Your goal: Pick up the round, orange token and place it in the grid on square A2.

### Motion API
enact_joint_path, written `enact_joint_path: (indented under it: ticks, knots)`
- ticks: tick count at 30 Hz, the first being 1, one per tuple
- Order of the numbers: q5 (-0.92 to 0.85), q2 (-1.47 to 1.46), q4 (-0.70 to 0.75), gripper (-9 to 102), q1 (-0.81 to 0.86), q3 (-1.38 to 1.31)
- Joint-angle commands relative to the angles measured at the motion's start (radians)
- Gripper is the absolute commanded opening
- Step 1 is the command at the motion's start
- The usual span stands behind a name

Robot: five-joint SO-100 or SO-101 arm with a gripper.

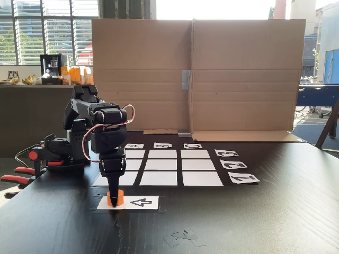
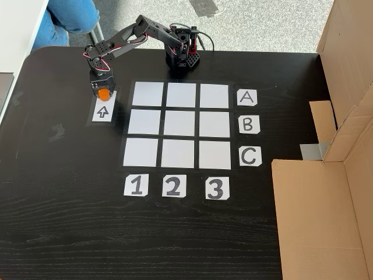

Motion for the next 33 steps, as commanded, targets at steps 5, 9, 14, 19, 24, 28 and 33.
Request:
enact_joint_path:
  ticks: [5, 9, 14, 19, 24, 28, 33]
  knots:
    - [-0.241, 0.298, -0.009, -1, 0.031, 0.064]
    - [-0.439, 0.443, -0.006, -1, 0.005, 0.163]
    - [-0.515, 0.640, -0.015, -1, -0.046, 0.311]
    - [-0.684, 0.802, -0.006, -1, -0.110, 0.426]
    - [-0.951, 0.913, 0.012, -1, -0.181, 0.529]
    - [-1.085, 0.991, 0.015, -1, -0.233, 0.597]
    - [-1.255, 1.109, 0.018, -1, -0.321, 0.726]
